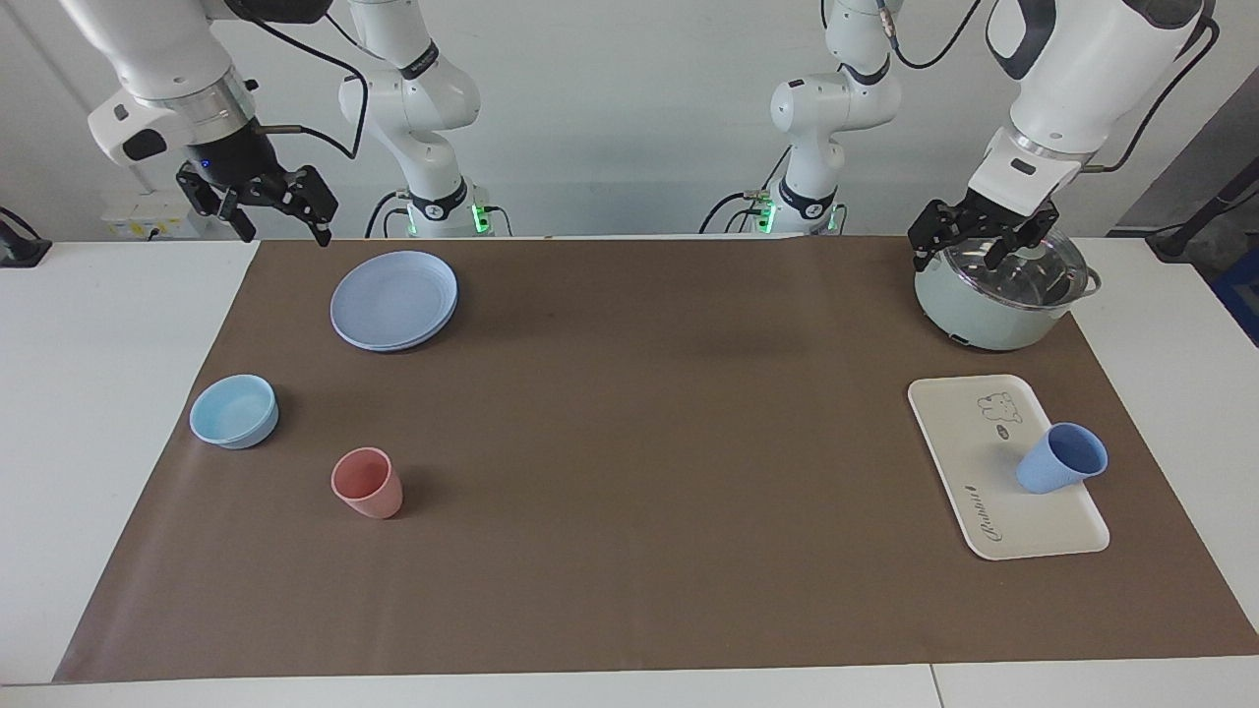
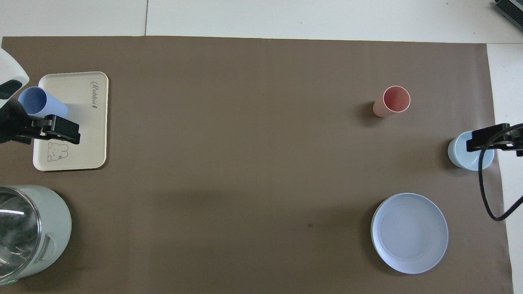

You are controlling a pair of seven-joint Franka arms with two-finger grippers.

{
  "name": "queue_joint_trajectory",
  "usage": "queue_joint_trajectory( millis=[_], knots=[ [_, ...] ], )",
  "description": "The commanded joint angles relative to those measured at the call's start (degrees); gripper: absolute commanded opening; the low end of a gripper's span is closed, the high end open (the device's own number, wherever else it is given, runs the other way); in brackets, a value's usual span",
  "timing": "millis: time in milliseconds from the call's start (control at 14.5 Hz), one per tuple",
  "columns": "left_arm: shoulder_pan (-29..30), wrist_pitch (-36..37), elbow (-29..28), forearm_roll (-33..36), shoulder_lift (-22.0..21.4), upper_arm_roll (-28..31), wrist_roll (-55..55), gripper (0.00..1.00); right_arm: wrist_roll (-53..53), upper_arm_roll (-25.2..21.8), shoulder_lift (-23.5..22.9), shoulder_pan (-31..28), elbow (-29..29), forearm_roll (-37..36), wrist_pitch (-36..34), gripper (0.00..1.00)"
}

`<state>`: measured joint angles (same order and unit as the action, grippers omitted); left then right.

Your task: Place cup on tray

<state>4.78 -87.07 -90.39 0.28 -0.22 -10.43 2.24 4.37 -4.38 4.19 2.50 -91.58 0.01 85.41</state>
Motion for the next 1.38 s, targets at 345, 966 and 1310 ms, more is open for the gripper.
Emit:
queue_joint_trajectory(
  millis=[345, 966, 1310],
  knots=[
    [0.41, -3.37, -1.10, 0.95, -0.48, 0.67, 0.48, 1.00, -0.33, 0.60, -1.38, 0.31, -1.24, -2.21, 1.43, 1.00],
    [0.23, -3.81, -1.63, 0.77, -0.65, 0.58, -0.39, 1.00, 0.02, 0.60, -0.76, 0.31, -1.23, -0.19, 1.25, 1.00],
    [0.50, -3.90, -1.80, 0.77, -0.83, 0.67, -2.42, 1.00, 0.03, 0.69, -0.59, 0.31, -1.15, -0.28, 1.34, 1.00]
  ],
)
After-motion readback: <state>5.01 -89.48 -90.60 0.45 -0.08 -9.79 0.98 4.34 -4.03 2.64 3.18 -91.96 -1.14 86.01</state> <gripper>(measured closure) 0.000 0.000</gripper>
